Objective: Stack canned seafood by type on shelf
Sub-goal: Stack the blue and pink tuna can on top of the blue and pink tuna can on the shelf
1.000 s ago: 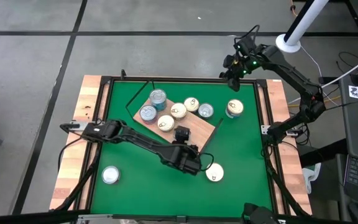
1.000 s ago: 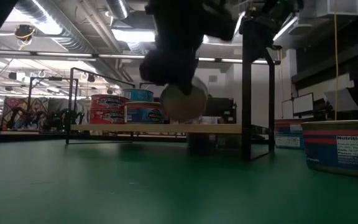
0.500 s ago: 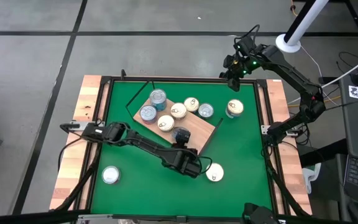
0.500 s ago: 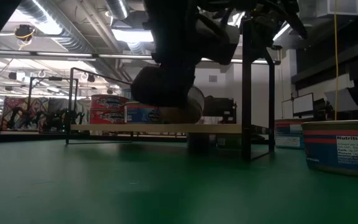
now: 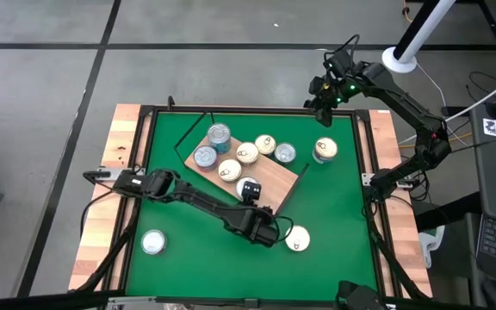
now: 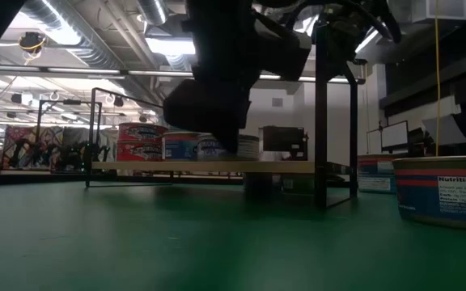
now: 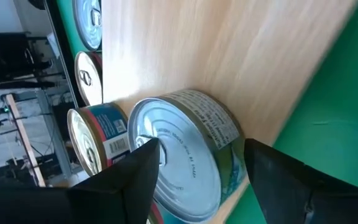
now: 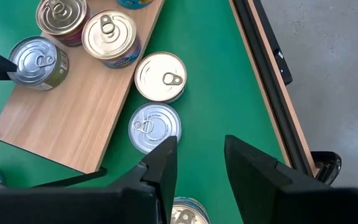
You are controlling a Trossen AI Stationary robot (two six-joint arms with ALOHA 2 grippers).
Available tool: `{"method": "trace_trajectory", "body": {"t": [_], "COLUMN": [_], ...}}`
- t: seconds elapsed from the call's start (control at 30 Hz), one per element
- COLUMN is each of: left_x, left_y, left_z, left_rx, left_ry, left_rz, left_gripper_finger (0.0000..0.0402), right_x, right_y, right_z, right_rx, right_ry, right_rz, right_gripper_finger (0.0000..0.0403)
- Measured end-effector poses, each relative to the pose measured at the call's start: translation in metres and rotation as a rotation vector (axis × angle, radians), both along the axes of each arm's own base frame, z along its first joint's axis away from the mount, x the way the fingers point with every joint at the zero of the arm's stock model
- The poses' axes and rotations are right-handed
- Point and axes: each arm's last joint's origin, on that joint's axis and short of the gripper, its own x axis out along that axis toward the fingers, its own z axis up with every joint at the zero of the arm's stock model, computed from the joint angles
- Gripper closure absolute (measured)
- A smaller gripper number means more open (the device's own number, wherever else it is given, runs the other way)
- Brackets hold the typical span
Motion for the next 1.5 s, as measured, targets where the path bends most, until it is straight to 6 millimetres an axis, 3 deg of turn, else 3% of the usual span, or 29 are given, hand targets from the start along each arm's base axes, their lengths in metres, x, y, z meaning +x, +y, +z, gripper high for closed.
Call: {"method": "trace_trajectory", "body": {"t": [0.3,0.53,0.73,0.97,1.13,1.37,1.5], "left_x": [-0.003,-0.018,-0.042,-0.061,-0.069,-0.067,-0.06], "left_y": [-0.004,-0.008,-0.02,-0.051,-0.07,-0.067,-0.053], "left_z": [0.008,0.049,0.081,0.084,0.084,0.084,0.084], "left_rx": [-0.008,-0.089,-0.276,-0.473,-0.516,-0.515,-0.493], "left_ry": [-0.025,-0.199,-0.263,-0.216,-0.245,-0.302,-0.298], "left_rz": [0.001,0.11,0.255,0.352,0.383,0.455,0.452], "left_gripper_finger": [0.0173,0.0174,0.0174,0.0174,0.0174,0.0174,0.0174], "right_x": [0.0,0.0,0.0,0.0,-0.001,-0.001,-0.001], "right_y": [0.001,0.0,0.001,0.001,0.001,0.001,0.001], "right_z": [0.0,0.0,0.0,-0.001,-0.001,-0.001,-0.001], "right_rx": [0.006,0.006,0.011,0.014,0.018,0.018,0.018], "right_ry": [0.006,0.005,0.002,0.001,0.005,0.004,0.002], "right_rz": [0.0,0.0,0.003,0.005,0.004,0.004,0.003], "right_gripper_finger": [0.0269,0.0269,0.0269,0.0269,0.0269,0.0269,0.0269]}}
